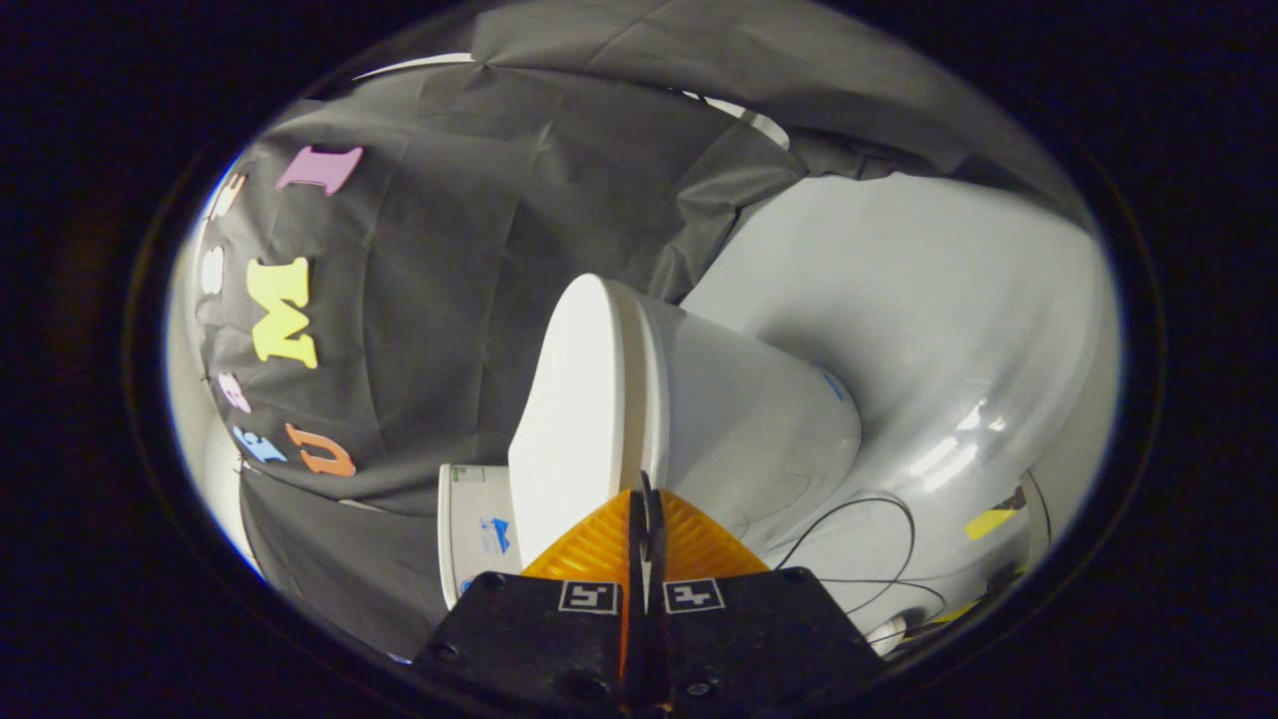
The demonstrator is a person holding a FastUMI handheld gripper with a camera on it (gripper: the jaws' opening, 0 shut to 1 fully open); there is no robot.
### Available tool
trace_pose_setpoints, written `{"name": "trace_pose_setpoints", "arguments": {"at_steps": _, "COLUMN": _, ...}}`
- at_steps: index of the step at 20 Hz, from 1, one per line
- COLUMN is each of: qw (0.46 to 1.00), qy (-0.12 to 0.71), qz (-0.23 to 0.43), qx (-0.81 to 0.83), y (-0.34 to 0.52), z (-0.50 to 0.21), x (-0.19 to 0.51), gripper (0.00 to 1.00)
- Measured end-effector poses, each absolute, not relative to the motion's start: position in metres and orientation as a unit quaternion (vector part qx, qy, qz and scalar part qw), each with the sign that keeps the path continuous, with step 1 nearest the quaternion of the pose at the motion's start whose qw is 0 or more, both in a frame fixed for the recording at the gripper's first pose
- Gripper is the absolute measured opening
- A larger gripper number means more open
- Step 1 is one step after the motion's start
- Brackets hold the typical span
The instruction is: Open the toilet lid.
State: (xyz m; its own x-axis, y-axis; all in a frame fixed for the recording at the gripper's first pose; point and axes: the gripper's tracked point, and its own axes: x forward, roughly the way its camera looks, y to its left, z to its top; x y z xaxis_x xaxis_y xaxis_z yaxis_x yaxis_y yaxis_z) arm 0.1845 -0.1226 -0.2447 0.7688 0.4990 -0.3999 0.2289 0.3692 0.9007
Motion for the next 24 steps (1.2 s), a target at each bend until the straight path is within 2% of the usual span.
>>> {"name": "trace_pose_setpoints", "arguments": {"at_steps": 24, "qw": 0.850, "qy": 0.295, "qz": 0.062, "qx": 0.432, "y": -0.109, "z": -0.141, "x": 0.173, "gripper": 0.04}}
